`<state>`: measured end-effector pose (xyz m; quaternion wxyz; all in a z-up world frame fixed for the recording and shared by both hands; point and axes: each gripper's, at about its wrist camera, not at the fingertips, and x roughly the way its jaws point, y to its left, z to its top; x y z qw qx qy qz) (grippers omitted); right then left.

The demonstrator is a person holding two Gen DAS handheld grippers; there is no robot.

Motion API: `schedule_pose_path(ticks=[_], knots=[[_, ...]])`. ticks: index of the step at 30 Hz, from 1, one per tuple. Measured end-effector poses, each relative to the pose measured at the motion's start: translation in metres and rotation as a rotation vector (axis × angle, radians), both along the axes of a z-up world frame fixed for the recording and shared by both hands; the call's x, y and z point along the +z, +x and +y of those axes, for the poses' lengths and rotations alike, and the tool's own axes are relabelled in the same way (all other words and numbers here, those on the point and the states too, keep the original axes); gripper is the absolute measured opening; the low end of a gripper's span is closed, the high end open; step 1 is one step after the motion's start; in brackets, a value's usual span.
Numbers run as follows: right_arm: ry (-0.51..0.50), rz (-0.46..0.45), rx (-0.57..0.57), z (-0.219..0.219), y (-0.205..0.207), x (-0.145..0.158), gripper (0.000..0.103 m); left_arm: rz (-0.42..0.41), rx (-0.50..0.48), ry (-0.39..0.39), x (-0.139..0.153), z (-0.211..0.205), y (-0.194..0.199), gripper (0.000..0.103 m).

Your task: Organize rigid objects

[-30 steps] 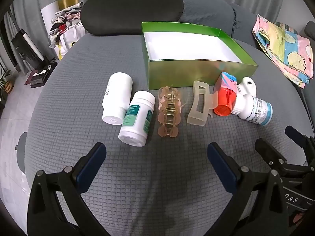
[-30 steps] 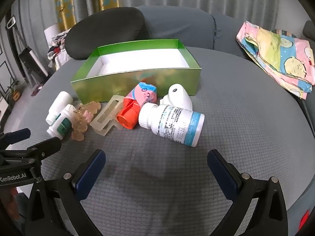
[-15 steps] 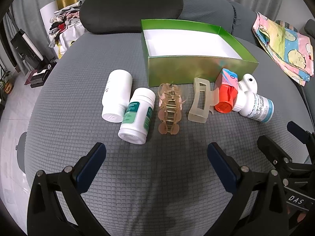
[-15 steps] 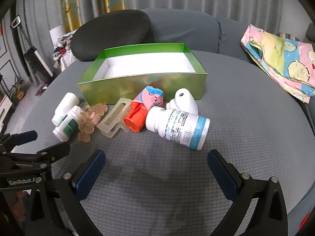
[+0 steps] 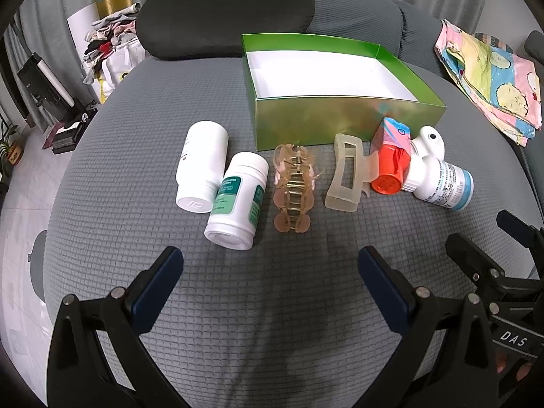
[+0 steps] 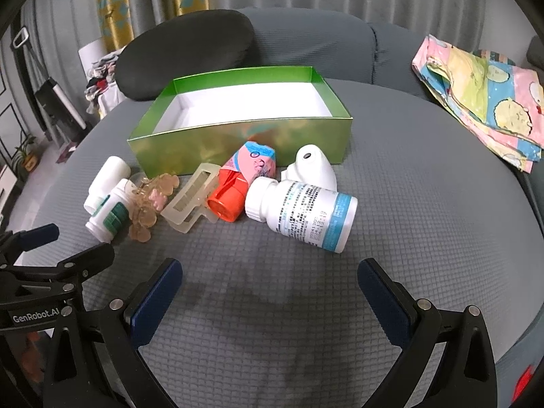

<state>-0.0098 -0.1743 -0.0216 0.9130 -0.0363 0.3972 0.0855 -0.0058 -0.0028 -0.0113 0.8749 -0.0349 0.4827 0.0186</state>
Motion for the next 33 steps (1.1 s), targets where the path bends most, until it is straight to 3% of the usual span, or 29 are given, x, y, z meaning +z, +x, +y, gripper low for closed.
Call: schedule_pose_path(ticks=[24, 33], knots=[[0.009, 0.052, 0.033, 0.001, 0.001, -0.007, 0.103, -0.005, -0.016, -0.017, -0.003, 0.012, -0.007, 0.102], [0.235, 0.136, 0.126, 0.001, 0.003, -0.007, 0.103, 0.004, 0.004, -0.032, -0.012, 0.034, -0.011, 0.102]])
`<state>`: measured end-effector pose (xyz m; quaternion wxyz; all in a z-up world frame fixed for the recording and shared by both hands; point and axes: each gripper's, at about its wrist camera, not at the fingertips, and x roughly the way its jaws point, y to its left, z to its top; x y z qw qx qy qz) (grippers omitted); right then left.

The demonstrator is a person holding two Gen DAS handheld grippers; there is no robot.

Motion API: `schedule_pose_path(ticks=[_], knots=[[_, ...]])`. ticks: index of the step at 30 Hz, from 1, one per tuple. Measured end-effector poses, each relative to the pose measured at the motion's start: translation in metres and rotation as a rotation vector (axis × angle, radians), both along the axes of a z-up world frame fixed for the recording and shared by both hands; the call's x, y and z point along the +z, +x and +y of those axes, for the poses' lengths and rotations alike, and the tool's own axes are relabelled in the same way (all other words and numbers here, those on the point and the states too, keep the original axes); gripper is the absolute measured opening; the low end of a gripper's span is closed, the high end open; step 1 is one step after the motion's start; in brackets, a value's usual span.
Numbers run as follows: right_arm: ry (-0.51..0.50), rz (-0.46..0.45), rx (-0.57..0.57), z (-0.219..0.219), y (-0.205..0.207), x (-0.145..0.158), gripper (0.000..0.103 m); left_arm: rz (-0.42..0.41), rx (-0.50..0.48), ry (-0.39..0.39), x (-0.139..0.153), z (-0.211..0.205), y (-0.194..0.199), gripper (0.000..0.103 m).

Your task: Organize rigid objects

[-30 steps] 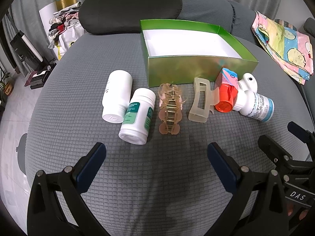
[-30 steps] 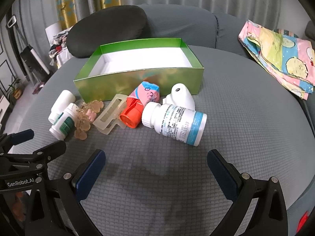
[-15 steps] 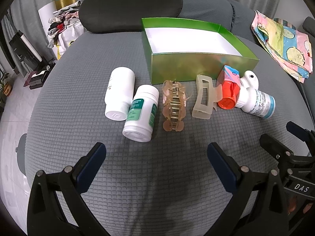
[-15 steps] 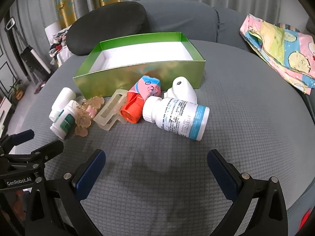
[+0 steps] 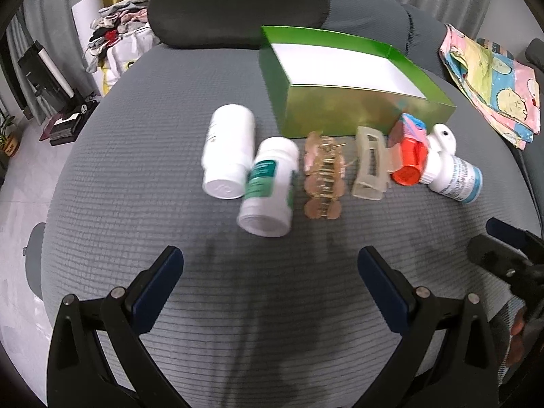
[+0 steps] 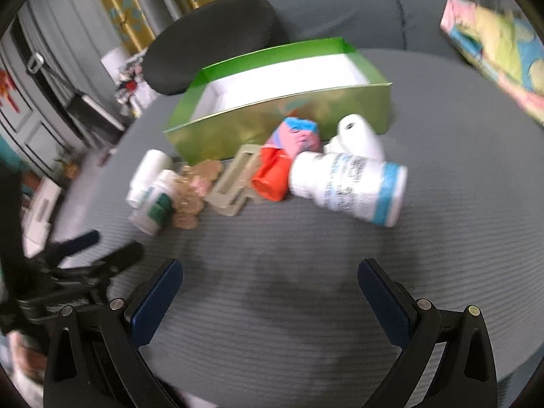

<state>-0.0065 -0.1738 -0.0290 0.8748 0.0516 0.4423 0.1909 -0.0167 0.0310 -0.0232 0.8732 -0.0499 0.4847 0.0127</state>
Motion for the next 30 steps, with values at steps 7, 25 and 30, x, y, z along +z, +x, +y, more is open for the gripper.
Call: schedule_pose_path(ticks=[7, 25, 30], knots=[[0.03, 0.017, 0.086, 0.033, 0.005, 0.002, 0.103, 0.009, 0.026, -0.016, -0.007, 0.019, 0.003, 0.102], [0.216, 0.182, 0.21, 0.1, 0.05, -0.005, 0.102, -0.014, -0.048, -0.077, -0.01, 0.035, 0.015, 0.101], [0.238, 0.227, 0.239, 0.121, 0.063, -0.013, 0.096, -0.017, -0.074, -0.09, -0.011, 0.035, 0.019, 0.098]])
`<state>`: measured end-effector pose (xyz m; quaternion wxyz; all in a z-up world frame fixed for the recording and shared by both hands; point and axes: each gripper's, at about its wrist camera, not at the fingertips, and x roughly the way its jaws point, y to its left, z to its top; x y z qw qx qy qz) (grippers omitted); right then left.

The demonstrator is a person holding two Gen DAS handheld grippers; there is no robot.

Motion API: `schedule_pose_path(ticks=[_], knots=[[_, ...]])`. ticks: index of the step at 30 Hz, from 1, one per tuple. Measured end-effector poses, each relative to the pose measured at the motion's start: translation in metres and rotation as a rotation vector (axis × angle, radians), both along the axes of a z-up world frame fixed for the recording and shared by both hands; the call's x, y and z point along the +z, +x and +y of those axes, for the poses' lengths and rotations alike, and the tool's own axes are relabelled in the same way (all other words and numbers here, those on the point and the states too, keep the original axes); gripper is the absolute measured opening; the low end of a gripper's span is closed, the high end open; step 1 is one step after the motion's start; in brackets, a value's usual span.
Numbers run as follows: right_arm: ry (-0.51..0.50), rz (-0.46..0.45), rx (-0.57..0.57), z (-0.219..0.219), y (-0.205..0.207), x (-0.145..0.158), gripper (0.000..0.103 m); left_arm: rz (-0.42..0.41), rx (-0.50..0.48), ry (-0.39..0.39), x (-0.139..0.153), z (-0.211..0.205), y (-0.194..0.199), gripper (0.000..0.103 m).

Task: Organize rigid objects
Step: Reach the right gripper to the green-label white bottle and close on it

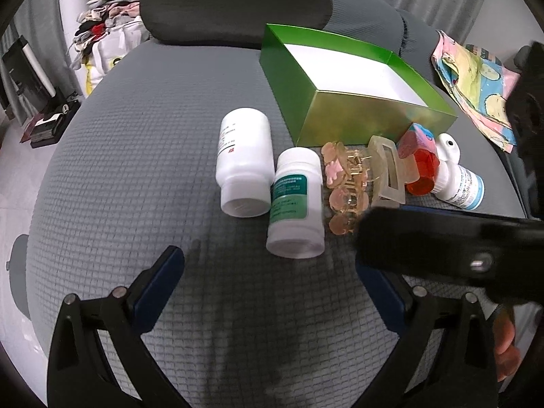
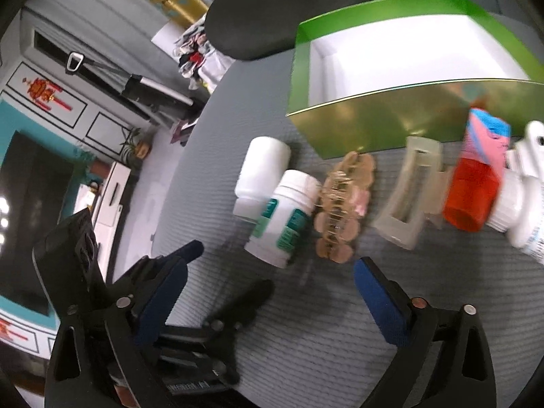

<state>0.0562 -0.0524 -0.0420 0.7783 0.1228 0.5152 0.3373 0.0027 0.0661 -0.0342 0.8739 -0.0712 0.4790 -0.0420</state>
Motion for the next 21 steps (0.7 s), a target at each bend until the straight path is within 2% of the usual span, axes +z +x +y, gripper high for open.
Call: schedule_pose_path(ticks=[2, 4, 8, 9, 10, 11, 13, 19, 21], knots=[[0.008, 0.021, 0.009, 0.005, 0.005, -0.003, 0.091, 0.001, 0.004, -0.021, 0.0, 0.003, 0.002, 0.096], [0.0, 0.042, 0.011, 0.011, 0.01, -0.007, 0.088, -0.002, -0.002, -0.023, -0.001, 0.004, 0.004, 0.088], [0.013, 0.084, 0.027, 0.023, 0.017, -0.016, 0.081, -0.007, -0.027, -0.046, -0.002, 0.001, 0.006, 0.086], [0.012, 0.091, 0.021, 0.024, 0.019, -0.017, 0.081, -0.005, -0.03, -0.049, -0.003, 0.0, 0.007, 0.081], [0.01, 0.092, 0.017, 0.026, 0.02, -0.018, 0.081, -0.002, -0.035, -0.059, -0.004, 0.0, 0.009, 0.071], [0.008, 0.092, 0.017, 0.029, 0.022, -0.018, 0.08, 0.001, -0.035, -0.065, -0.005, 0.0, 0.011, 0.068], [0.007, 0.097, 0.029, 0.033, 0.024, -0.02, 0.072, 0.008, -0.04, -0.075, -0.008, 0.0, 0.014, 0.064], [-0.002, 0.125, 0.019, 0.042, 0.035, -0.029, 0.07, 0.008, -0.068, -0.09, -0.011, -0.004, 0.018, 0.049], [0.011, 0.149, 0.022, 0.043, 0.04, -0.033, 0.064, 0.006, -0.075, -0.098, -0.012, -0.004, 0.02, 0.046]])
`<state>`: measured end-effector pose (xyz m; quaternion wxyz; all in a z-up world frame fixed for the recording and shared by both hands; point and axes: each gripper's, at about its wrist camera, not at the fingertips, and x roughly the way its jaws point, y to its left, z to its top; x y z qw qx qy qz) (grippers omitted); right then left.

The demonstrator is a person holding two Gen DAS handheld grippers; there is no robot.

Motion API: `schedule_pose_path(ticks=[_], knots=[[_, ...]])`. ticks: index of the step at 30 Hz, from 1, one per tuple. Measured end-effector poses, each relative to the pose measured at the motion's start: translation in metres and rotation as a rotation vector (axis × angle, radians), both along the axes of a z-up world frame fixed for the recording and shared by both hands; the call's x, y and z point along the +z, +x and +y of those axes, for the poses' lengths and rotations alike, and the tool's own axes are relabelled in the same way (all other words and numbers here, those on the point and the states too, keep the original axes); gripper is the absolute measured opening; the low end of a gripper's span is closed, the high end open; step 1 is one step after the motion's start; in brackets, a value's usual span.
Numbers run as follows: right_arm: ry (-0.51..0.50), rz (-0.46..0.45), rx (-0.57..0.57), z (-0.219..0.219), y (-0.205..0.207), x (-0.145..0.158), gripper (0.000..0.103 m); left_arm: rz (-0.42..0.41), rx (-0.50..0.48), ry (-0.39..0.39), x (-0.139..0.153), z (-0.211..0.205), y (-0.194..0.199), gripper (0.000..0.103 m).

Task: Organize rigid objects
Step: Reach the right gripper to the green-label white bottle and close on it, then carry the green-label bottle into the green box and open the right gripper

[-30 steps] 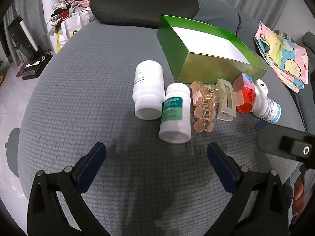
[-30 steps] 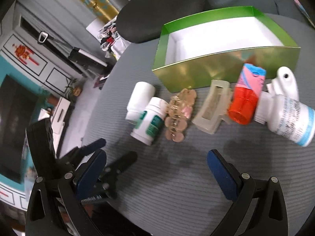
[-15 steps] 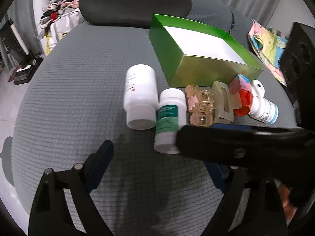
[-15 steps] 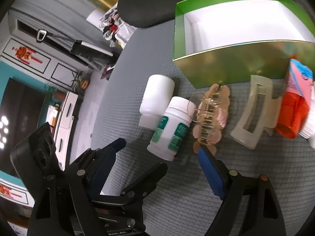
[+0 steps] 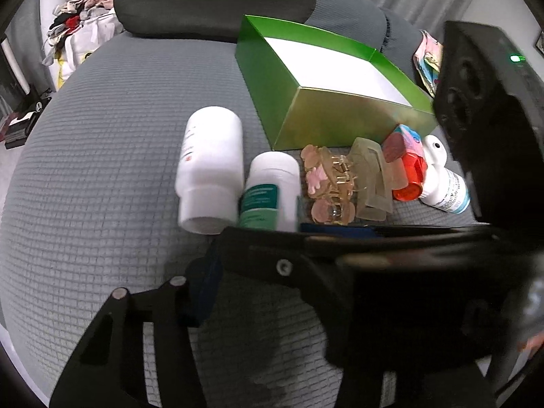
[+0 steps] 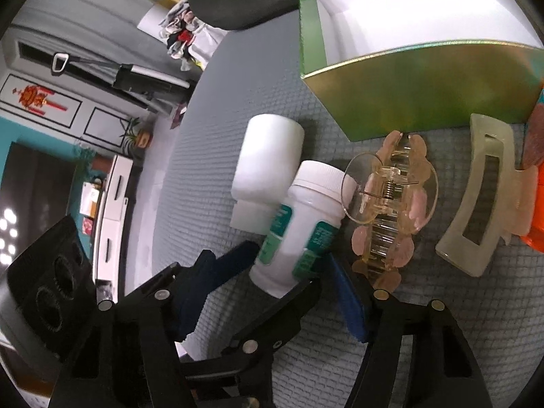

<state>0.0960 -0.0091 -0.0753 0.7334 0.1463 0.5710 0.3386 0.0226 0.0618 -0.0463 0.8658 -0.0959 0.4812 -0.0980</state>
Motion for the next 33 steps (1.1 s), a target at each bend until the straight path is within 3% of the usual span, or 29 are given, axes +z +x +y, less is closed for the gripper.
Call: schedule_pose_path(ticks=[6, 18, 33], knots=[[0.021, 0.044, -0.005, -0.002, 0.011, -0.014, 0.048, 0.017, 0.014, -0.019, -0.006, 0.003, 0.004, 0.038], [0.055, 0.007, 0.026, -0.009, 0.002, -0.01, 0.047, -0.002, -0.043, -0.007, -0.002, -0.003, 0.002, 0.039], [0.153, -0.174, -0.017, -0.073, -0.028, 0.071, 0.047, -0.199, -0.143, 0.074, 0.078, -0.041, -0.026, 0.038]])
